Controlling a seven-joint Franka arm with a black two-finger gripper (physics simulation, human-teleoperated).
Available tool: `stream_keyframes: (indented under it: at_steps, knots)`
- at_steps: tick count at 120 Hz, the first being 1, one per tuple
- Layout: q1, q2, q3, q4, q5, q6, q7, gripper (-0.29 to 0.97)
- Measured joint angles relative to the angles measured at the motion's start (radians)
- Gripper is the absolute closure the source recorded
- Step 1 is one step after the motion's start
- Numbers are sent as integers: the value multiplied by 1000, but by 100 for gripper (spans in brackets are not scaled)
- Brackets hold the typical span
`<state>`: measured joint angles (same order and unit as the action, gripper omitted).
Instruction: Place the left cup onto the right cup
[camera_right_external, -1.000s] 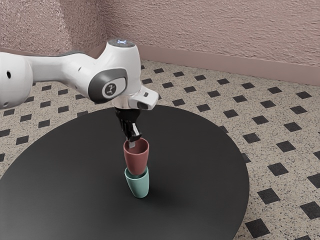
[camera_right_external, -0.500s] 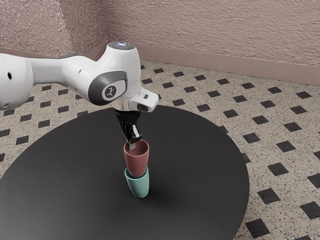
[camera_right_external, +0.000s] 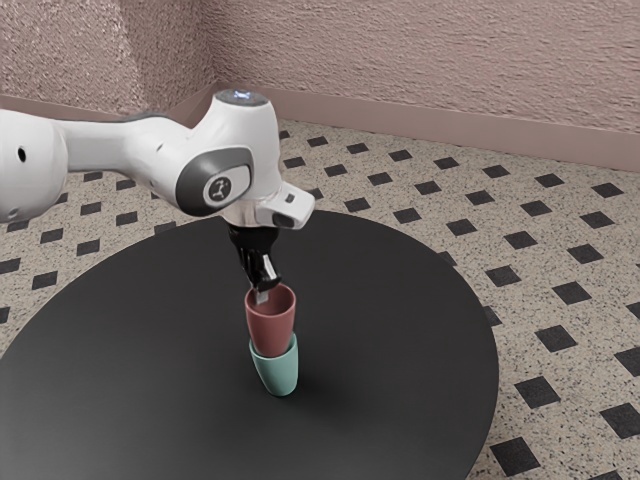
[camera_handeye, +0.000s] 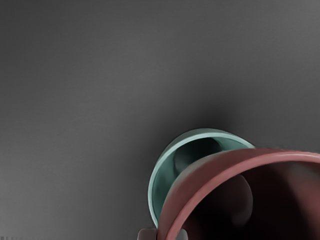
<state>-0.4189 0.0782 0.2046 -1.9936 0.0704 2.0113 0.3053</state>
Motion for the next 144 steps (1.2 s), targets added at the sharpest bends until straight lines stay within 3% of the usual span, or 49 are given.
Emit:
stream_keyframes:
  at_steps: [77,89,116,144]
  knots:
    - [8,4,1,-21,-2,17,0,75]
    - [9,4,1,-22,-4,19,0,66]
    - [9,3,1,-21,-7,22,0,25]
    - [9,-1,1,-21,-9,22,-1,8]
